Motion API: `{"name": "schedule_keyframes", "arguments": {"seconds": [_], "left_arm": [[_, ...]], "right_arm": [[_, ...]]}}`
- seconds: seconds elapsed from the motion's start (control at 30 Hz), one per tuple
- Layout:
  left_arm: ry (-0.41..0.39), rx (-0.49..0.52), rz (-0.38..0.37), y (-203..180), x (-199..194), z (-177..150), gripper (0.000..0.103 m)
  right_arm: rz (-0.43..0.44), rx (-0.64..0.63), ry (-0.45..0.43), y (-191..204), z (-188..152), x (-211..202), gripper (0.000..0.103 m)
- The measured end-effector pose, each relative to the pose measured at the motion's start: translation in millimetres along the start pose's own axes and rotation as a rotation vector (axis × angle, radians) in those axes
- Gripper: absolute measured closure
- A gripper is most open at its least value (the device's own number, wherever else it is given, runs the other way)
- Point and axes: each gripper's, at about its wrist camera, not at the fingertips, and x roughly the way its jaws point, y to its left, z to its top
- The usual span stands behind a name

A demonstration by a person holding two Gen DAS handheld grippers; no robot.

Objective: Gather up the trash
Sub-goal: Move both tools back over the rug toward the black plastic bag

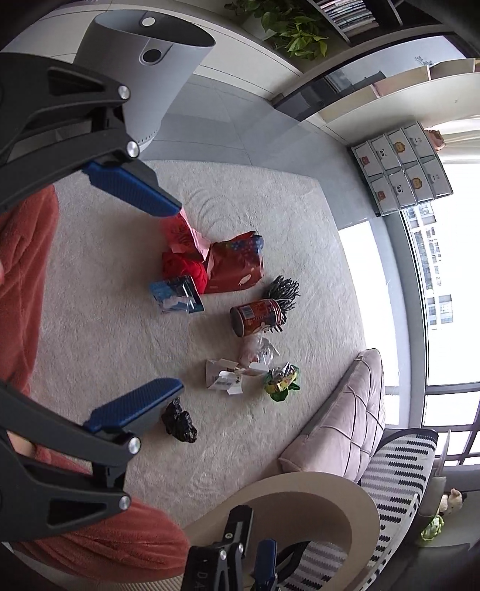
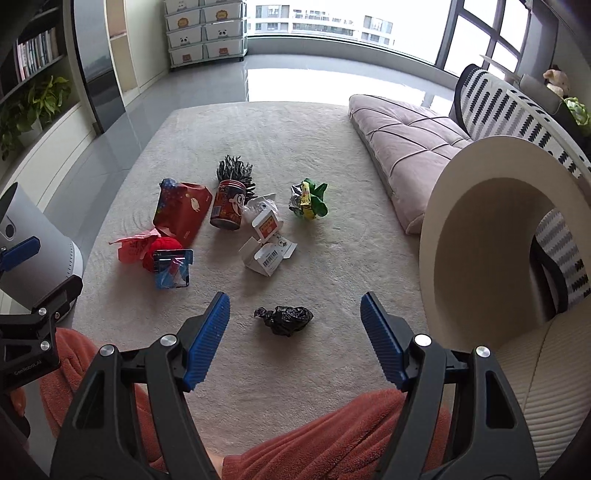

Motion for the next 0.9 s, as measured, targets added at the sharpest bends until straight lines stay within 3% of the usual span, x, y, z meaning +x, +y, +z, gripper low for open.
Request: {"name": "schedule_keyframes", "arguments": {"seconds": [0.3,0.6,0.9], "left_arm": [[0.051,0.026,-0.028,-19,20,-6,0.014],[0.075,-0.003,-0.012,-7,30,-12,0.014],[0.109,-0.071,0.008,22,72,-27,0.014]], "right_arm": [[-0.019,0.063,0.021,-12,-18,13,0.032],[-0.018,0.063,0.037,-4,-23,23,0.032],[-0.025,0.114,0.075,2,-27,81,0.033]]}}
